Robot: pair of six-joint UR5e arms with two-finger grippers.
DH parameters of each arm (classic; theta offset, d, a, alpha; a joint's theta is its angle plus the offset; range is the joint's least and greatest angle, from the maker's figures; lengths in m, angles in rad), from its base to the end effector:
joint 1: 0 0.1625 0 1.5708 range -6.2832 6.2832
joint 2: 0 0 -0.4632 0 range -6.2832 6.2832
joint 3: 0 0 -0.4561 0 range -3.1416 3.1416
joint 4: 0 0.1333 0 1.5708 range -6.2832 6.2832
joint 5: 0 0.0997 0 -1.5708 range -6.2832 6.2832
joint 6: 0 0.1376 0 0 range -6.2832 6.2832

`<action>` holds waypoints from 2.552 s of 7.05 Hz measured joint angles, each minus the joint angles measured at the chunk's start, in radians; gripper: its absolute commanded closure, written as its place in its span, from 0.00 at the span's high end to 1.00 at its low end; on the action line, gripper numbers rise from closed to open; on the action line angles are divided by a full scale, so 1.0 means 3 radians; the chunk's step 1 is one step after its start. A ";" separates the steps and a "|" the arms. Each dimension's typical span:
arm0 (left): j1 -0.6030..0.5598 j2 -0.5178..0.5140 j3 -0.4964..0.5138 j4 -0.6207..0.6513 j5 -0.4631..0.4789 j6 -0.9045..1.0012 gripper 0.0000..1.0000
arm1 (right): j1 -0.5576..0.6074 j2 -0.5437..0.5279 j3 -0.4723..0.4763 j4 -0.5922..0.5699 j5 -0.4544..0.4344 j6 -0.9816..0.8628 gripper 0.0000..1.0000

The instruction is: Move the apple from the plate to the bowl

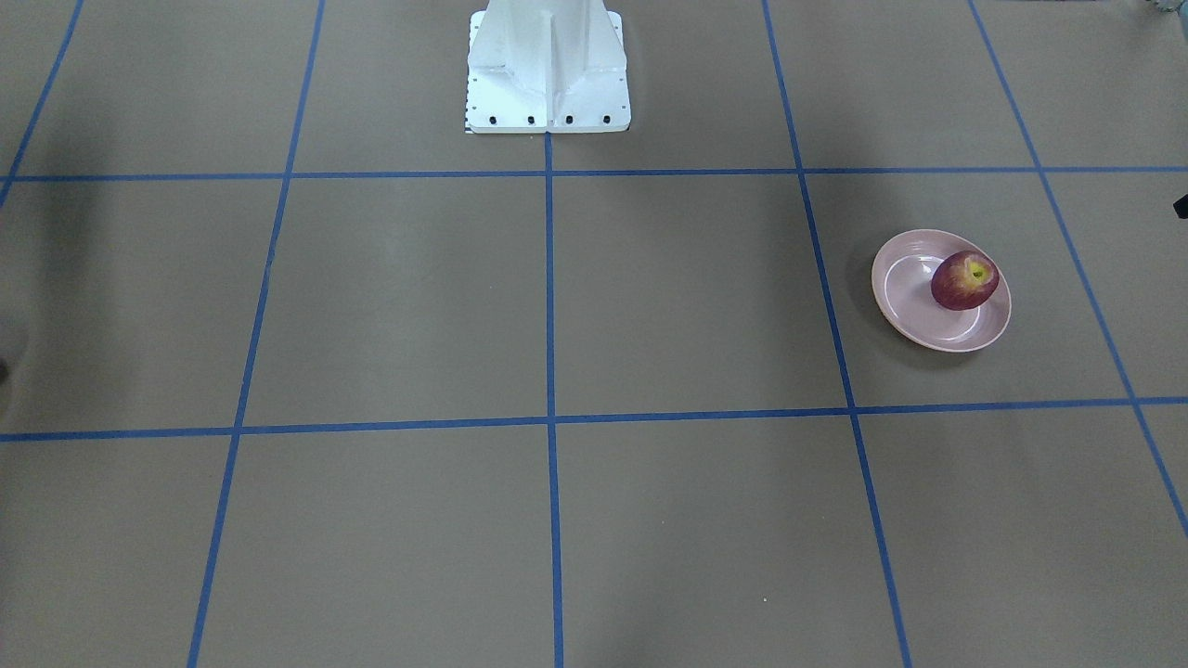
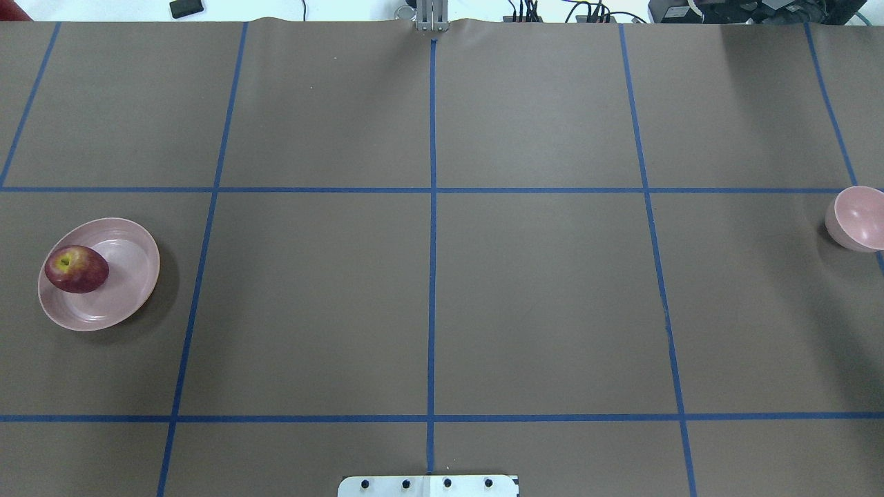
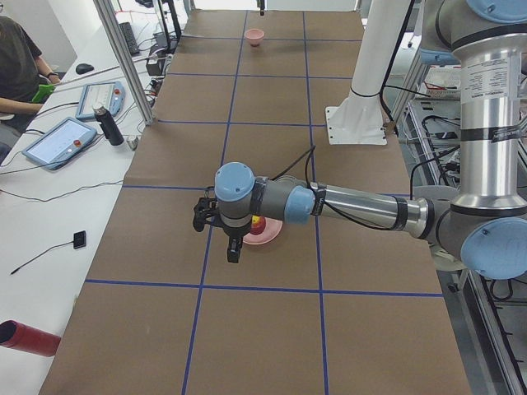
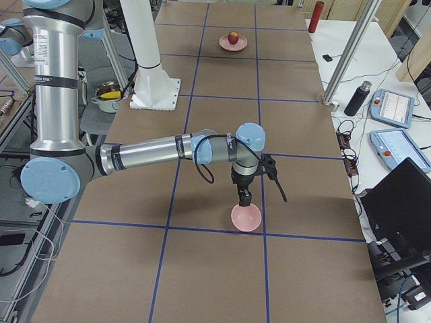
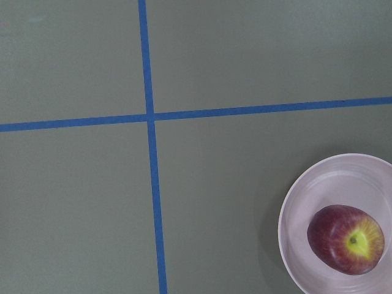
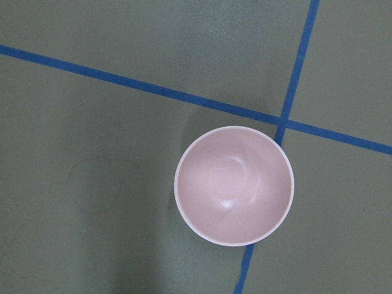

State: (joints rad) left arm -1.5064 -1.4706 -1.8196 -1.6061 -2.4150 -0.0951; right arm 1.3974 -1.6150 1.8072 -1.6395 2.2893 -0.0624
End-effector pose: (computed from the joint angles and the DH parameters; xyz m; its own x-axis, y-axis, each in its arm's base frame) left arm 0.0030 -0.5204 0.6275 0.6572 0.0852 -0.7489 -0.0009 0.9937 0.1123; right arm -0.0509 -0.5382 0.6286 0.7154 -0.2703 0.6443 0.2163 0.9625 0.1637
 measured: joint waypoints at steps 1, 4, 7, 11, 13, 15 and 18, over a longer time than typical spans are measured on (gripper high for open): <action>0.0000 0.0002 0.0002 0.0000 0.0001 -0.0001 0.98 | -0.0027 -0.0001 -0.0027 0.0021 -0.0001 -0.0001 1.00; 0.0000 -0.0001 -0.0003 0.0000 0.0002 -0.0036 0.98 | -0.0055 0.0068 -0.0325 0.0049 -0.0008 -0.0012 1.00; 0.0000 0.0000 -0.0003 -0.0001 0.0001 -0.0071 0.98 | -0.0059 0.0306 -0.1053 0.0583 0.0002 0.0194 1.00; 0.0000 -0.0001 -0.0010 -0.0005 -0.0003 -0.0120 0.98 | -0.0102 0.0385 -0.1470 0.1101 0.0023 0.0727 0.99; 0.0000 -0.0002 -0.0013 -0.0005 -0.0003 -0.0123 0.98 | -0.0176 0.0405 -0.1563 0.1135 0.0023 0.0735 0.98; 0.0000 -0.0002 -0.0011 -0.0005 -0.0001 -0.0119 0.98 | -0.0233 0.0408 -0.1643 0.1142 0.0019 0.0734 0.93; 0.0000 -0.0002 -0.0009 -0.0005 -0.0002 -0.0121 0.98 | -0.0265 0.0408 -0.1734 0.1144 0.0019 0.0734 0.00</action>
State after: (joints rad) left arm -1.5064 -1.4711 -1.8224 -1.6076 -2.4157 -0.1313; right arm 1.3179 -1.4925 1.2870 -1.2962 2.2948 0.1579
